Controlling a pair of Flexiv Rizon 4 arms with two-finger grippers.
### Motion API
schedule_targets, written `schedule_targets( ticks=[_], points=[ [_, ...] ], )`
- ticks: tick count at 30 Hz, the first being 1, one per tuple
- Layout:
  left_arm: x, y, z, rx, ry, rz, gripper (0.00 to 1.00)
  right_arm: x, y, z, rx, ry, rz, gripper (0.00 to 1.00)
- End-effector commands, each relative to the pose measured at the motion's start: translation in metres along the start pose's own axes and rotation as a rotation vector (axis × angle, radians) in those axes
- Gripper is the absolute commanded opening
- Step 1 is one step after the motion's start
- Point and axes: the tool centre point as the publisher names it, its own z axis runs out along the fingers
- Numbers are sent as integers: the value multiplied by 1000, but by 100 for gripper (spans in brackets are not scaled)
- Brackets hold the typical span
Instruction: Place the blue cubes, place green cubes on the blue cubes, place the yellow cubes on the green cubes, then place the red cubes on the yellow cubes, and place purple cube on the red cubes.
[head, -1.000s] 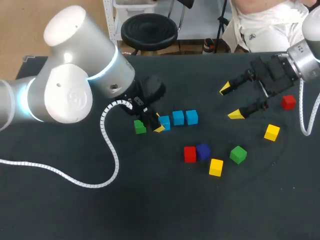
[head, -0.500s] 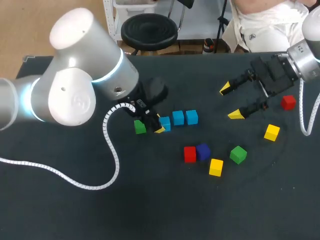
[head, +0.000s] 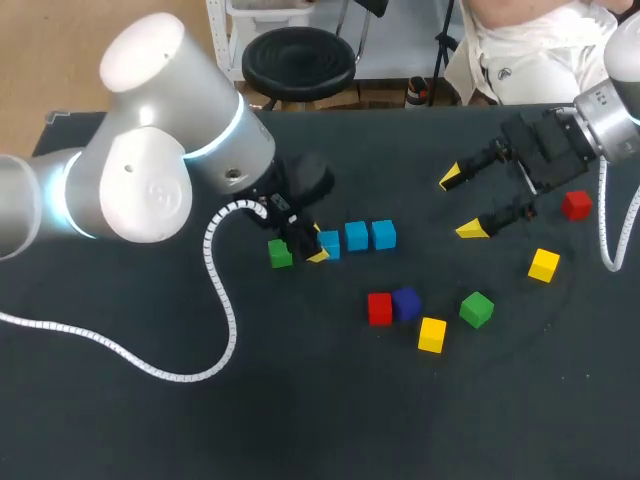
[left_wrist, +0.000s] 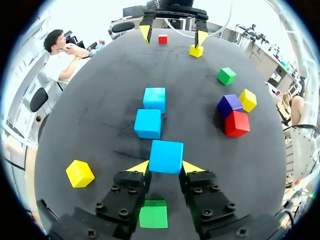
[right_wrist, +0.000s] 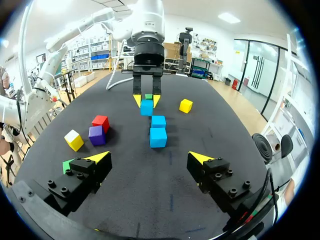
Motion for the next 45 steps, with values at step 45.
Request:
schedule_targets(
  ticks=[45],
  points=[
    [6, 27, 19, -31, 55, -61, 0, 0, 0, 0, 1, -1, -1, 100]
  ],
)
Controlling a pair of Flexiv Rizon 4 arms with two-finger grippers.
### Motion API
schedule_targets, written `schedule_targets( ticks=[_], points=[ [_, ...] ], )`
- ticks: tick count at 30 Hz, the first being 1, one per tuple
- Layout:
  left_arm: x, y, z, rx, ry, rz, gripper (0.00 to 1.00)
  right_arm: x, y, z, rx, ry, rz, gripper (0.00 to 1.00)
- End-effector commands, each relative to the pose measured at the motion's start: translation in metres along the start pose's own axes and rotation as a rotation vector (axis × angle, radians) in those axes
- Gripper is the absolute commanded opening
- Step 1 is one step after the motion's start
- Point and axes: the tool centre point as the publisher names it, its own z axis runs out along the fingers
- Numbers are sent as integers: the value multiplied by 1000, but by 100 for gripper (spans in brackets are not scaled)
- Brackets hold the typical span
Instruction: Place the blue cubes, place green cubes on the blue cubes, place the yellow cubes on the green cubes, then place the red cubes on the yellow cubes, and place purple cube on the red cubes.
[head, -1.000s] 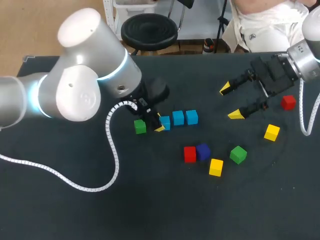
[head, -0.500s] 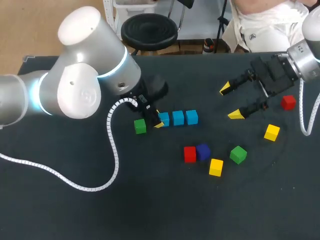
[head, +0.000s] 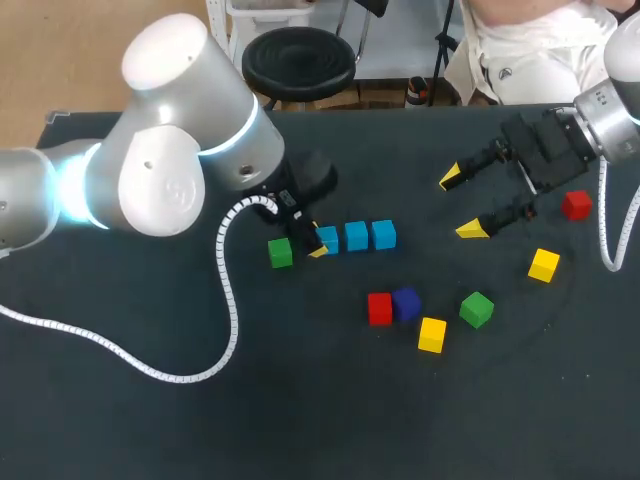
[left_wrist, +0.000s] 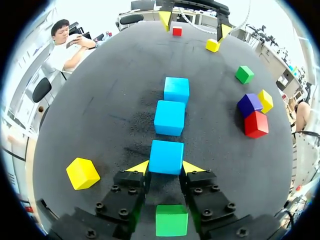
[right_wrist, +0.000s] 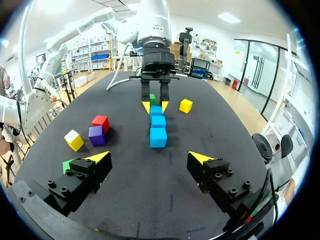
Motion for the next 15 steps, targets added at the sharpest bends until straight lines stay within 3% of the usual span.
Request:
schedule_targets(
  ticks=[1, 15],
  points=[
    [-2, 4, 2, 0, -2, -1, 0, 0, 0, 0, 1, -1, -1, 100],
    [-4, 6, 3, 15, -9, 2, 0, 0, 0, 0, 1, -1, -1, 100]
  ],
)
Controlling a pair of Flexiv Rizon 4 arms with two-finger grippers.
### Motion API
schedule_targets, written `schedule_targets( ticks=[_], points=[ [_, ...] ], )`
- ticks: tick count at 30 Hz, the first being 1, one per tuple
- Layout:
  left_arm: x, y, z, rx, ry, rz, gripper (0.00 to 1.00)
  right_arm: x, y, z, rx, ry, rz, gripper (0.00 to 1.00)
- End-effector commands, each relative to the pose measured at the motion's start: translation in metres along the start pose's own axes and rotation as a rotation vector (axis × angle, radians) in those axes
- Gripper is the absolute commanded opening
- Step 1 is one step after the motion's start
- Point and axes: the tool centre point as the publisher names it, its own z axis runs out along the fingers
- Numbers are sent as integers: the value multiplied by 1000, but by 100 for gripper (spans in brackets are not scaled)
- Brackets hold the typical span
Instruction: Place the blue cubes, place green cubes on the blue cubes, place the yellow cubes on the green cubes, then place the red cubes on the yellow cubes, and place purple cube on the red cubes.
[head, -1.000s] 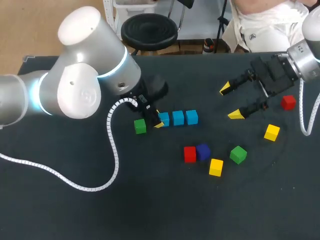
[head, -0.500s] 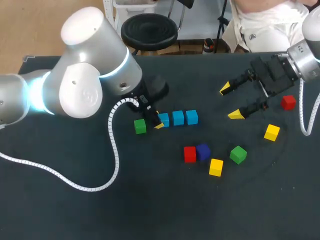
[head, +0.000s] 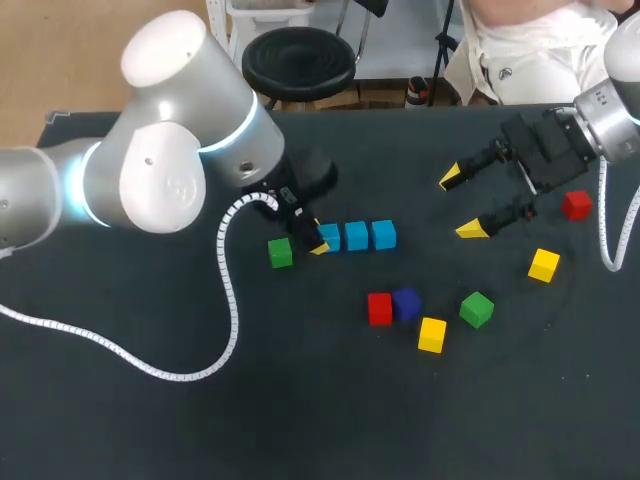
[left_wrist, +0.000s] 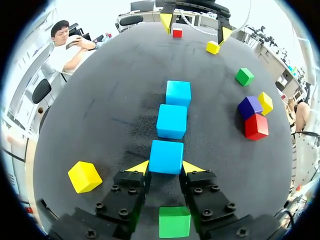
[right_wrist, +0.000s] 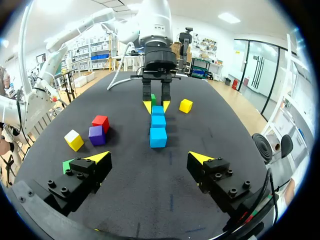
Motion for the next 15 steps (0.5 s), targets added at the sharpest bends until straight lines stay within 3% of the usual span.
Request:
schedule_targets(
  ticks=[1, 15],
  points=[
    [0, 4, 3, 10, 2, -3, 0, 0, 0, 0, 1, -1, -1, 100],
    [1, 3, -1, 16, 2, -6, 0, 0, 0, 0, 1, -1, -1, 100]
  ],
)
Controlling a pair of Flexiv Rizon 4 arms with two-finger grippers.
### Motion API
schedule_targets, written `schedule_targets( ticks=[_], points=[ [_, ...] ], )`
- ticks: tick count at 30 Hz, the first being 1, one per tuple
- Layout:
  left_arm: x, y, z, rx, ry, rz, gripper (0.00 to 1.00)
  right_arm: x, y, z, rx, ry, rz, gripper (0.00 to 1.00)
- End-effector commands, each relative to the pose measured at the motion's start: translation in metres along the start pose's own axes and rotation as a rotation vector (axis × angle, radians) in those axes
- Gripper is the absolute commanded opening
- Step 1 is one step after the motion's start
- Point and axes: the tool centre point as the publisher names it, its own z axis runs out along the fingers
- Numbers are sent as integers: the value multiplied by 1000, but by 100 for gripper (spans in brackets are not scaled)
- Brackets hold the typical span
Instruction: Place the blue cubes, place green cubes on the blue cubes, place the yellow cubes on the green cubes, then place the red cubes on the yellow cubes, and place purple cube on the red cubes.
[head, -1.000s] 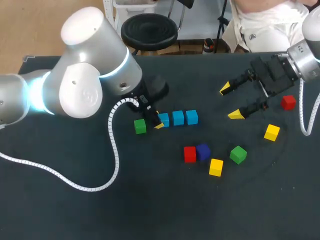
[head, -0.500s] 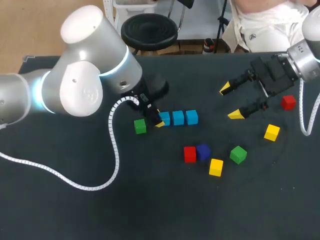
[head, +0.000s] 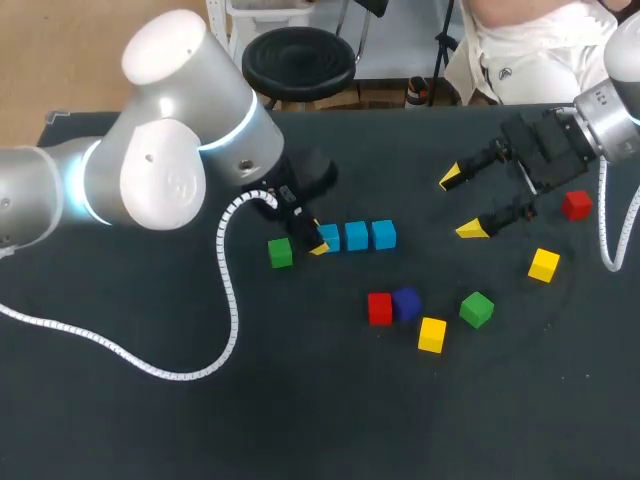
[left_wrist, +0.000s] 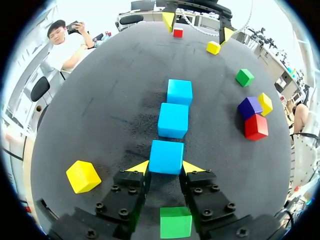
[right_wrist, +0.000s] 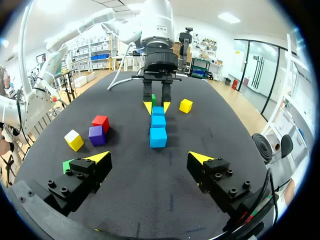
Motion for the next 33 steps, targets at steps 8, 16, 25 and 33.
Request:
schedule_targets(
  ticks=[8, 16, 25, 33],
  points=[
    [-4, -4, -7, -11, 1, 36, 0, 0, 0, 0, 1, -1, -1, 100],
    [-3, -4, -2, -12, 16, 35, 0, 0, 0, 0, 1, -1, -1, 100],
    [-2, 0, -3, -11, 15, 26, 0, 0, 0, 0, 1, -1, -1, 100],
    [-1, 1, -2, -6, 14, 21, 0, 0, 0, 0, 1, -1, -1, 100]
  ],
)
